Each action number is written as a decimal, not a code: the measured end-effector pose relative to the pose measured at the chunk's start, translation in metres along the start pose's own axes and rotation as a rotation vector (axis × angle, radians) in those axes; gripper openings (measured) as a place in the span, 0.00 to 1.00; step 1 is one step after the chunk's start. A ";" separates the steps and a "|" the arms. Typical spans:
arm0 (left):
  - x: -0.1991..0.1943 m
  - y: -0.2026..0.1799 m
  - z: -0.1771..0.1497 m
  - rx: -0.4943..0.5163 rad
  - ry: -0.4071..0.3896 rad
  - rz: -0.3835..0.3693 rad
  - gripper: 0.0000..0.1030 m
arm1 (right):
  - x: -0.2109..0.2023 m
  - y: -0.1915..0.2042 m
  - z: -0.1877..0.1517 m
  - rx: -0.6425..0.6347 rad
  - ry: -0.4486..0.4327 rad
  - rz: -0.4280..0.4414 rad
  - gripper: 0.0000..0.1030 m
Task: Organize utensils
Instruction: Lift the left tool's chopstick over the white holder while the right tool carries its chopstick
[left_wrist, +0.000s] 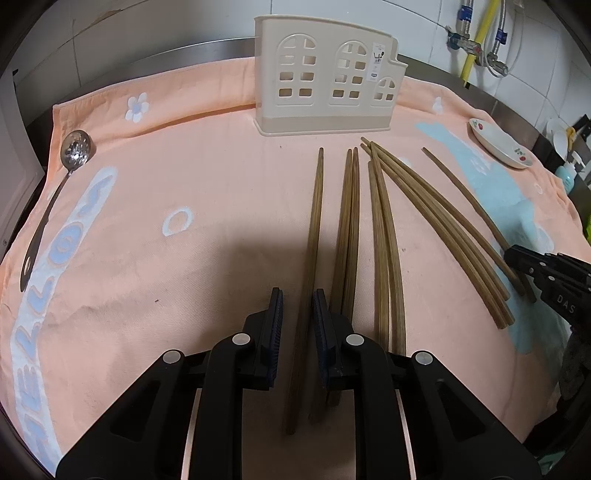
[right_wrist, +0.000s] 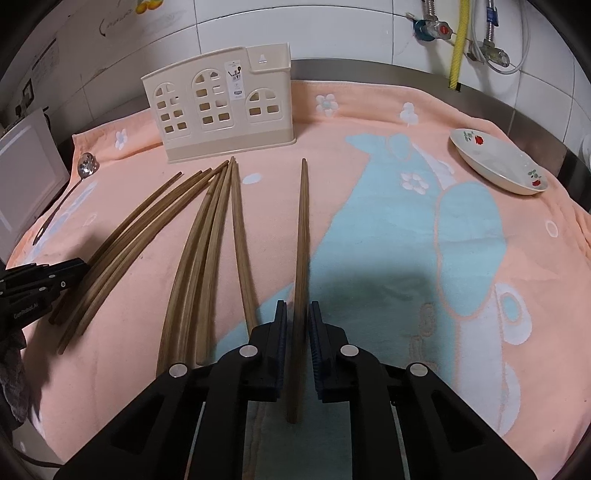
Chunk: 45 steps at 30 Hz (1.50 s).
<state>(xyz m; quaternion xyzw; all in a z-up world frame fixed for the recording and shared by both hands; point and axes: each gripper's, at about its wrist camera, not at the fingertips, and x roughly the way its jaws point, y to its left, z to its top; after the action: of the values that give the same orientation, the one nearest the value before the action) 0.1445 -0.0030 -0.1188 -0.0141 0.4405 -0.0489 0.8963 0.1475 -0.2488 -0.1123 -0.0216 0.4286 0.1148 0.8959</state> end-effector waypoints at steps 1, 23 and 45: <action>0.000 -0.001 0.000 0.004 0.000 0.002 0.16 | 0.000 0.000 0.000 -0.001 -0.002 -0.001 0.11; -0.026 0.002 0.007 -0.016 -0.086 -0.022 0.06 | -0.045 0.001 0.020 0.005 -0.138 0.028 0.07; -0.082 -0.004 0.077 0.068 -0.227 -0.070 0.06 | -0.107 0.033 0.123 -0.149 -0.323 0.112 0.07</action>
<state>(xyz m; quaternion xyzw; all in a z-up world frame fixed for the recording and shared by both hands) 0.1556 -0.0006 -0.0070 -0.0044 0.3336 -0.0931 0.9381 0.1694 -0.2201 0.0501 -0.0452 0.2699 0.1979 0.9412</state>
